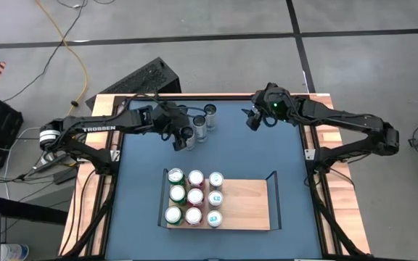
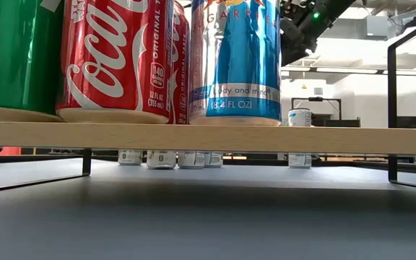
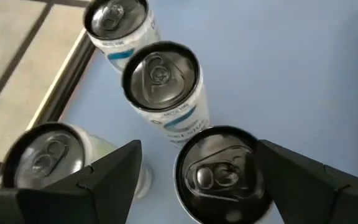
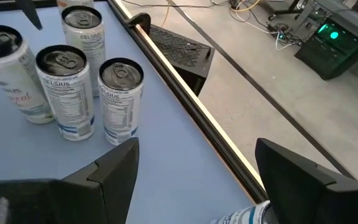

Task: Place canned beverage on shelf
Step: Put the bottom right white-yellow soda can on the shelf

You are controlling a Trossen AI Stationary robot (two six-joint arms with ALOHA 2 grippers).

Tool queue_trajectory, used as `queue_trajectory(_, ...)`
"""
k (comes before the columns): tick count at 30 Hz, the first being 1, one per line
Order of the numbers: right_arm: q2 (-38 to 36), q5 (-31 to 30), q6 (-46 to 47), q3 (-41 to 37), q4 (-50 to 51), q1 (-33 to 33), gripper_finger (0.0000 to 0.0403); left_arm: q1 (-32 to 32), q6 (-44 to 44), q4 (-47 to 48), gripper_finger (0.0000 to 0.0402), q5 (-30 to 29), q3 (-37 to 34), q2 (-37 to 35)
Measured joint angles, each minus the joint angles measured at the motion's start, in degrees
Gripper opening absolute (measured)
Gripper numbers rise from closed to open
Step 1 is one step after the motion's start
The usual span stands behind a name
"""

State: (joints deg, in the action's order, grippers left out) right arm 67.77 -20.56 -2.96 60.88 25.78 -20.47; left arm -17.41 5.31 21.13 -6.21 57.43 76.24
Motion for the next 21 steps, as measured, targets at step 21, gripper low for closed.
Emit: queue_trajectory(21, 0.0, 1.31, -0.02, 0.0, 1.24, -0.46, 0.0306, 5.14, -6.46, 2.58, 0.0304, -9.54, 0.13, -1.13)
